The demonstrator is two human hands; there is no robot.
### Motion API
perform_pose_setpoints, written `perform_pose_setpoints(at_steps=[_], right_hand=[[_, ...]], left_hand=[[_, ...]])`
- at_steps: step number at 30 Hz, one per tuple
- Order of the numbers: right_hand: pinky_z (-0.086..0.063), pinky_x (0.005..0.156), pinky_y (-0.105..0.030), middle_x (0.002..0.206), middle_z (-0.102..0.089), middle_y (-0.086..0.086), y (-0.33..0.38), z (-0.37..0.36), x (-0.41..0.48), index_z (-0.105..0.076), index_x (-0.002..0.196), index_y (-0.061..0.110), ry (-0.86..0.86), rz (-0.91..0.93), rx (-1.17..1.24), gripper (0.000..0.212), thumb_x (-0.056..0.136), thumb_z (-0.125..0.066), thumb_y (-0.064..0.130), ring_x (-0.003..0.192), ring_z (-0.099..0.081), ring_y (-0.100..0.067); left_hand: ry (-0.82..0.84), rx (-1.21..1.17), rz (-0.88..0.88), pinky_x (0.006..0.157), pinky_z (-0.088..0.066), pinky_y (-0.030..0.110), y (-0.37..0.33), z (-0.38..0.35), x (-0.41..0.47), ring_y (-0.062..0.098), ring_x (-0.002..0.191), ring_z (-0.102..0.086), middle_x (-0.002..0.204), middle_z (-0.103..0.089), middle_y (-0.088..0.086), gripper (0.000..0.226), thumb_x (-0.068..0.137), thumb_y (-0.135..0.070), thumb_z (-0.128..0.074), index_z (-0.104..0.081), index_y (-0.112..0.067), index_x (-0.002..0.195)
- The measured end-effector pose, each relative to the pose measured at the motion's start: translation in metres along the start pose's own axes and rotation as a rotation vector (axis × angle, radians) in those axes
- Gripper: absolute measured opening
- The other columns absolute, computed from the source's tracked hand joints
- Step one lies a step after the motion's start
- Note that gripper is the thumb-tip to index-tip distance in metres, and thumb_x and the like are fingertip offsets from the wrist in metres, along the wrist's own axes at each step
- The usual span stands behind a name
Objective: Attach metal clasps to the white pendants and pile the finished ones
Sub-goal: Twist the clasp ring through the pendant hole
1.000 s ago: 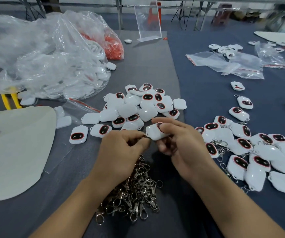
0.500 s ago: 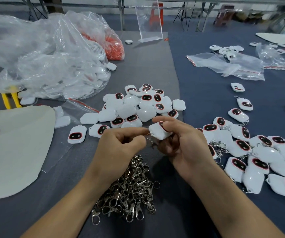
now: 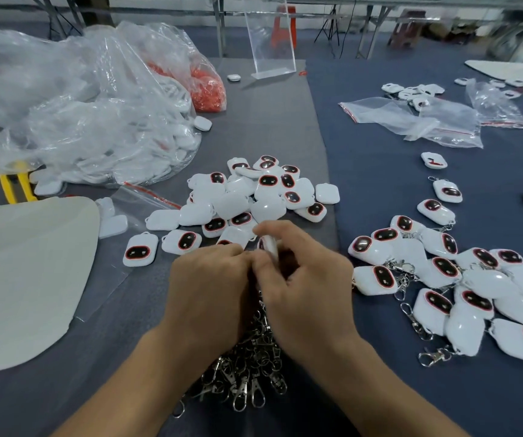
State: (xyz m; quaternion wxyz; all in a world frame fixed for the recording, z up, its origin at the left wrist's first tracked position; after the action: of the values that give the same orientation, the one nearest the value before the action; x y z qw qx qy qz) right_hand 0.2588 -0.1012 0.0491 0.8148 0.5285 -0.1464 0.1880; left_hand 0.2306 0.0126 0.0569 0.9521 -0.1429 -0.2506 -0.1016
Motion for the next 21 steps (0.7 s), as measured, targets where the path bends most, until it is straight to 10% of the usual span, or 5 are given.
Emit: perform_pose_setpoints(at_steps=[7, 14, 21], right_hand=[[-0.038, 0.042, -0.020, 0.066, -0.069, 0.001, -0.056, 0.023, 0.028, -0.078, 0.084, 0.019, -0.004, -0.528, 0.416, 0.021, 0.088, -0.065, 0.003, 0.041, -0.050, -0.006], [-0.044, 0.058, -0.027, 0.049, -0.060, 0.010, -0.066, 0.077, 0.055, -0.075, 0.067, 0.031, 0.075, -0.365, -0.299, 0.022, 0.080, -0.066, 0.016, 0.053, -0.054, -0.008], [-0.036, 0.099, -0.041, 0.119, -0.072, -0.008, -0.023, 0.060, 0.044, -0.079, 0.105, 0.011, -0.063, 0.051, -0.699, 0.050, 0.065, -0.065, -0.015, 0.113, -0.058, -0.039]], left_hand=[[0.043, -0.466, 0.337, 0.053, -0.038, 0.020, 0.016, -0.011, -0.001, 0.003, 0.054, -0.051, 0.055, -0.055, -0.018, 0.017, 0.075, -0.050, -0.070, -0.075, -0.043, 0.090], [0.029, -0.251, 0.339, 0.060, -0.044, 0.024, 0.023, -0.003, -0.002, -0.002, 0.057, -0.051, 0.054, -0.051, -0.024, 0.004, 0.080, -0.042, -0.079, -0.077, -0.040, 0.078], [0.196, -0.141, 0.317, 0.061, -0.043, 0.021, 0.032, -0.006, -0.002, -0.003, 0.060, -0.055, 0.059, -0.059, -0.021, 0.030, 0.061, -0.071, -0.063, -0.074, -0.047, 0.076]])
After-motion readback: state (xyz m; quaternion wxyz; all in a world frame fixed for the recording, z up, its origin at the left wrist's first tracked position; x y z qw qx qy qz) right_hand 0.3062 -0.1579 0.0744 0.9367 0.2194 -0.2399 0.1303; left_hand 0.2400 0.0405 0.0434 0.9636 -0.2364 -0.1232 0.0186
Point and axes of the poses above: each hand's wrist, its own x-axis towards the middle knuckle, its own z-axis out of the back of the hand, y = z × x, the point moved 8 cm from there along x, towards the middle knuckle
